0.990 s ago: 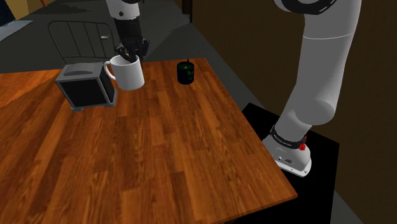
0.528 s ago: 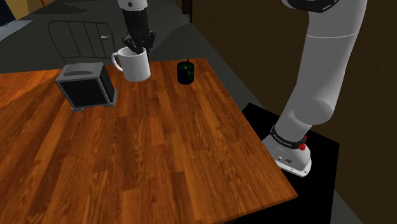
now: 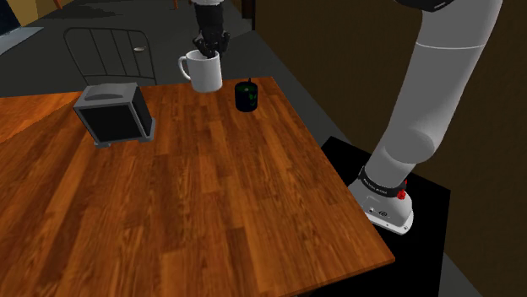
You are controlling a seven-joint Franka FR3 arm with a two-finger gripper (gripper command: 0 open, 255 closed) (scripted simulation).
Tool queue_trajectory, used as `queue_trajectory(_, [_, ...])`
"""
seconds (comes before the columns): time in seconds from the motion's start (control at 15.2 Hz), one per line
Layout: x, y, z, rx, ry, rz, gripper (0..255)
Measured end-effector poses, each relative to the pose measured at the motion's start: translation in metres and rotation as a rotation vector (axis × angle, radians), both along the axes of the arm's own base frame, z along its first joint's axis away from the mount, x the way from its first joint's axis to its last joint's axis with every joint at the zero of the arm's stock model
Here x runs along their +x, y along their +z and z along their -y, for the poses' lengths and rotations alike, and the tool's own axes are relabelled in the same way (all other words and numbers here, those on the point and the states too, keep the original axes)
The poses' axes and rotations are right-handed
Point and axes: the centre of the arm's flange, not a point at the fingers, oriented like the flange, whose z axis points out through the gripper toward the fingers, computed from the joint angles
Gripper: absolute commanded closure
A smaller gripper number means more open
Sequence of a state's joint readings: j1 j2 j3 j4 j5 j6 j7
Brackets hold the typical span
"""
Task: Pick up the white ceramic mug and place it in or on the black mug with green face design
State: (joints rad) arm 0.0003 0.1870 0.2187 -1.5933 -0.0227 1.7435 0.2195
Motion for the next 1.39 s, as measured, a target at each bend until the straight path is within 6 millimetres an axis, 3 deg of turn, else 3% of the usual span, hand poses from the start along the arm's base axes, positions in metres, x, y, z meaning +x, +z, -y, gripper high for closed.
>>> queue_trajectory(1.06, [0.019,0.011,0.207,0.001,0.0,0.0,255])
queue_trajectory(1.39, [0.018,-0.011,0.22,0.0,0.002,0.0,255])
